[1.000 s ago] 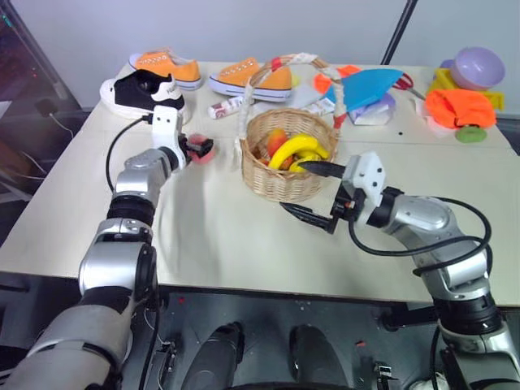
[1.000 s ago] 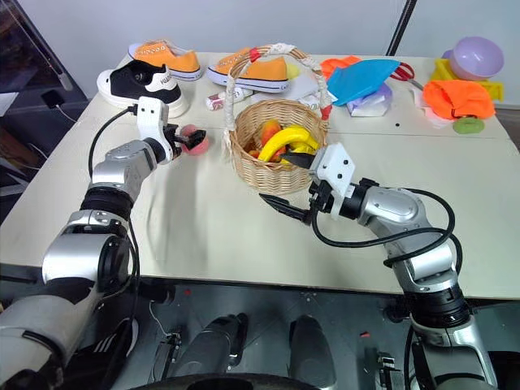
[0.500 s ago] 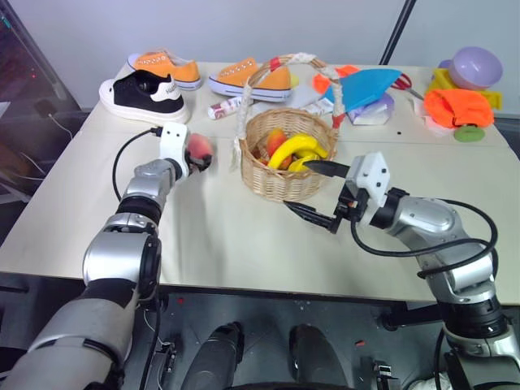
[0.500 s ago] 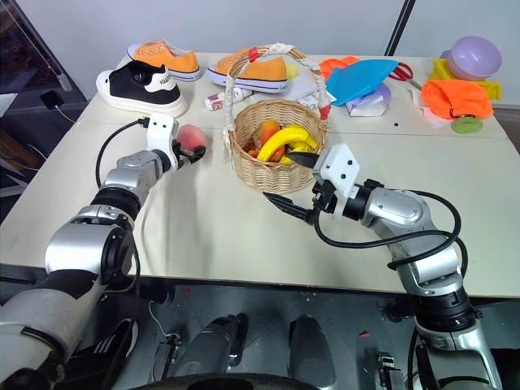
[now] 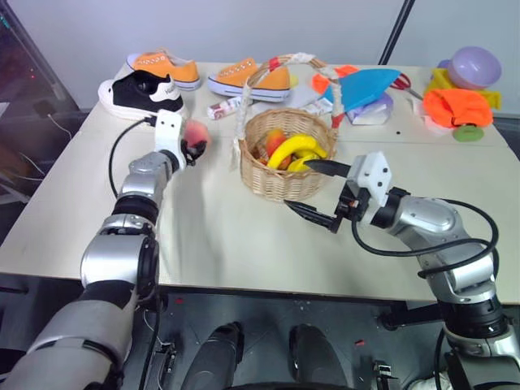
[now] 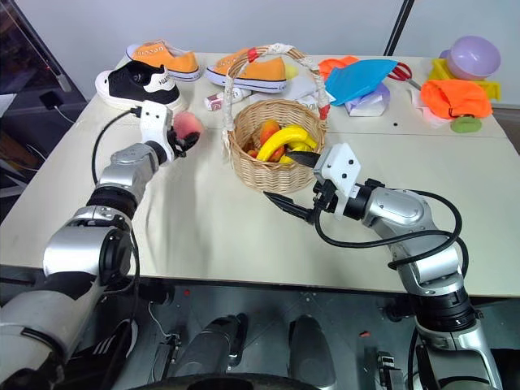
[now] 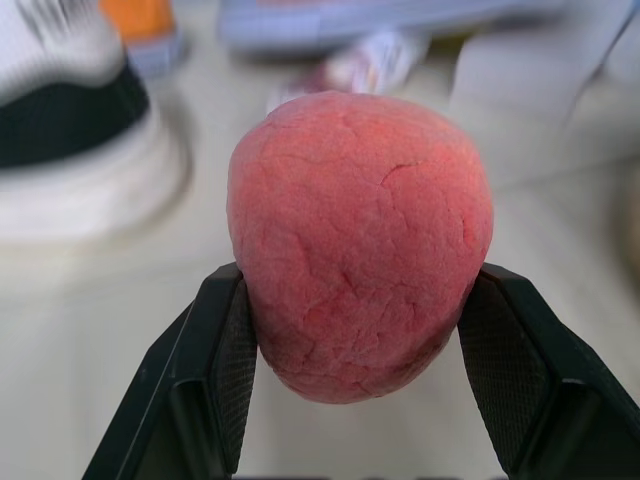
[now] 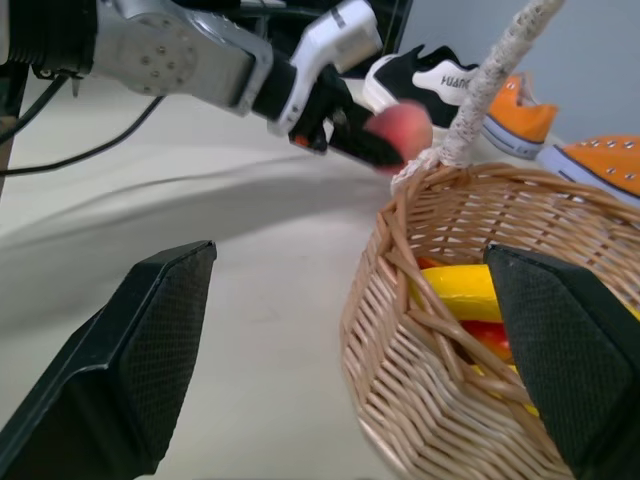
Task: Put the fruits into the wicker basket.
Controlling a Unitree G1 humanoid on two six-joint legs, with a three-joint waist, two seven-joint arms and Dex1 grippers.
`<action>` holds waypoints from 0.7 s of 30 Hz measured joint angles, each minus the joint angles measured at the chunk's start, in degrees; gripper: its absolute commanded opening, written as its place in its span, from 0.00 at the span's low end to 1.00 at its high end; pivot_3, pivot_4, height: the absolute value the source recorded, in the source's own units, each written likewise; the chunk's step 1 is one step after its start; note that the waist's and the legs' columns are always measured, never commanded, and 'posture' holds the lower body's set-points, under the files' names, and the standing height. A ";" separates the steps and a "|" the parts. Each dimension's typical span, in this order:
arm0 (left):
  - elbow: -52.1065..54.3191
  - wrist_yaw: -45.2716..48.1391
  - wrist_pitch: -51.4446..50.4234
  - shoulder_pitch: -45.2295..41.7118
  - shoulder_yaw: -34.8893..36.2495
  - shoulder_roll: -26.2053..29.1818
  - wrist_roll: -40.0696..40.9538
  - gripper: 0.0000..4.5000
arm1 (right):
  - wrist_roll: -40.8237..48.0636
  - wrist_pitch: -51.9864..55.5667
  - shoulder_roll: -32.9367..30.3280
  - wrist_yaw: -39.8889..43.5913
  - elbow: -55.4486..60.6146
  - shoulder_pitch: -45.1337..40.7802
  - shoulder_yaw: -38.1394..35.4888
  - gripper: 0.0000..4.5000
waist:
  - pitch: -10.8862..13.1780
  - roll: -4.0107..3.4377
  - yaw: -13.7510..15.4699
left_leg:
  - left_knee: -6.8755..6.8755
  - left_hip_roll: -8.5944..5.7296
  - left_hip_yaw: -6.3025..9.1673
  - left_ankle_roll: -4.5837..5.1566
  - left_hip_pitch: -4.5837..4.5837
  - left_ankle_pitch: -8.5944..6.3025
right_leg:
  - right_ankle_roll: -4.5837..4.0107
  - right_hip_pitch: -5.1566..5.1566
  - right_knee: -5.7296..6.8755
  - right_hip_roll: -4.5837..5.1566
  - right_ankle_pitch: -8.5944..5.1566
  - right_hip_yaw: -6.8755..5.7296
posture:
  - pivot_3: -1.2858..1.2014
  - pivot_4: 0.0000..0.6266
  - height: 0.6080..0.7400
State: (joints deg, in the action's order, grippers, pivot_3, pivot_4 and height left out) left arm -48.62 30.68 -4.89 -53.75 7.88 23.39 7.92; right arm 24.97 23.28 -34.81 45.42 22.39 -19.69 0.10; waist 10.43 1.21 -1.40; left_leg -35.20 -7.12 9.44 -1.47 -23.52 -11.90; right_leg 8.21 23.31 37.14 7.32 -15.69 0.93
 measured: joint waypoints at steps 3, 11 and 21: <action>22.77 7.27 -11.14 10.77 0.25 2.04 7.93 0.54 | -0.12 -1.10 0.09 -0.49 -1.26 0.33 -2.06 1.00 | -0.01 -0.01 0.12 | -0.02 0.03 0.01 -0.01 0.00 0.01 | -0.01 0.01 0.03 -0.01 0.00 0.06 | 0.52 0.24 1.00; 58.42 11.70 -34.99 20.80 -0.82 1.08 31.22 0.54 | -2.53 -7.73 1.31 -2.87 -9.62 -0.48 -6.16 1.00 | -0.07 -0.12 0.85 | -0.06 0.00 -0.01 -0.01 0.15 0.00 | -0.12 -0.22 -0.02 -0.03 0.06 0.07 | 0.52 0.24 1.00; 36.39 -5.97 -19.93 6.15 -9.67 -21.47 14.73 0.54 | -4.04 -9.72 2.07 -4.07 -10.90 -1.22 -6.02 1.00 | -0.04 -0.06 0.50 | -0.04 0.06 -0.15 -0.01 0.10 0.01 | -0.10 -0.10 -0.08 -0.05 0.06 0.10 | 0.52 0.24 1.00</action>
State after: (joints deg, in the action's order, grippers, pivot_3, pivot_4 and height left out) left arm -12.23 24.72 -24.82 -47.60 -1.79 1.93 22.65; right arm 20.93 13.55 -32.74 41.35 11.49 -20.91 -5.92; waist 10.39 1.16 -0.91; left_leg -35.24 -7.06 9.29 -1.48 -23.41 -11.89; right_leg 8.11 23.21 37.06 7.27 -15.63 1.02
